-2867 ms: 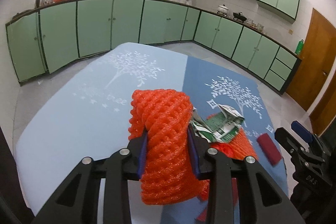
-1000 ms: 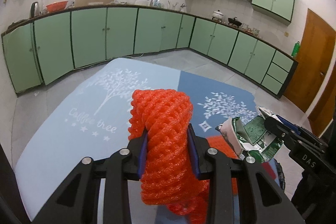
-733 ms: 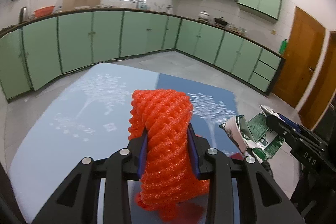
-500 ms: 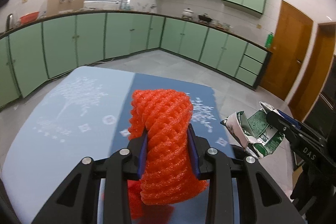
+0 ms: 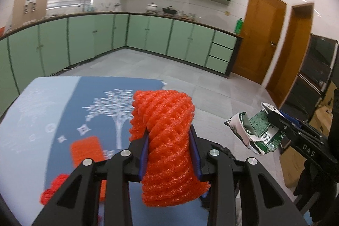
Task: Collect trash
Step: 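Carry the foam net and milk carton over the black bin and release both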
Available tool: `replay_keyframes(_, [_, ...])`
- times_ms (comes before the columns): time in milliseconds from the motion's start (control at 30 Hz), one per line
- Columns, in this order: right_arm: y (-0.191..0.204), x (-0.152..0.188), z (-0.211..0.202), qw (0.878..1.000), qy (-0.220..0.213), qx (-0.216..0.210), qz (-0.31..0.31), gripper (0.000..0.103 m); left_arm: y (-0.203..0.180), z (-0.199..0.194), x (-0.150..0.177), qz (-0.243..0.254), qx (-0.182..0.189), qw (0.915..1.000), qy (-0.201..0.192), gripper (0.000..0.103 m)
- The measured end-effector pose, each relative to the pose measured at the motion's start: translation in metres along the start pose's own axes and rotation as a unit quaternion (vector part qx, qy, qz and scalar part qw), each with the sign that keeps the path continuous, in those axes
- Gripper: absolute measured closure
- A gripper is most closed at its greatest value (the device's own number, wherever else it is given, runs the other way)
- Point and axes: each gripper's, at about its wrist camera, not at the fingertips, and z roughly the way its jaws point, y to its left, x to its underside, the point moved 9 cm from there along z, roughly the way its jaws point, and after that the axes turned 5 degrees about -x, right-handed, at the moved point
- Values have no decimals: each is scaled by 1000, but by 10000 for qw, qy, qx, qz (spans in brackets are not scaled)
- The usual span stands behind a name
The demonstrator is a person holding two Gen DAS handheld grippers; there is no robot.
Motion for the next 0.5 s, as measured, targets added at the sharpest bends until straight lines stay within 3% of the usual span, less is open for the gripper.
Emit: replay_keyframes(500, [-93, 43, 1, 9964, 204, 782, 268, 68, -100, 60, 19, 489, 545, 9970, 268, 69])
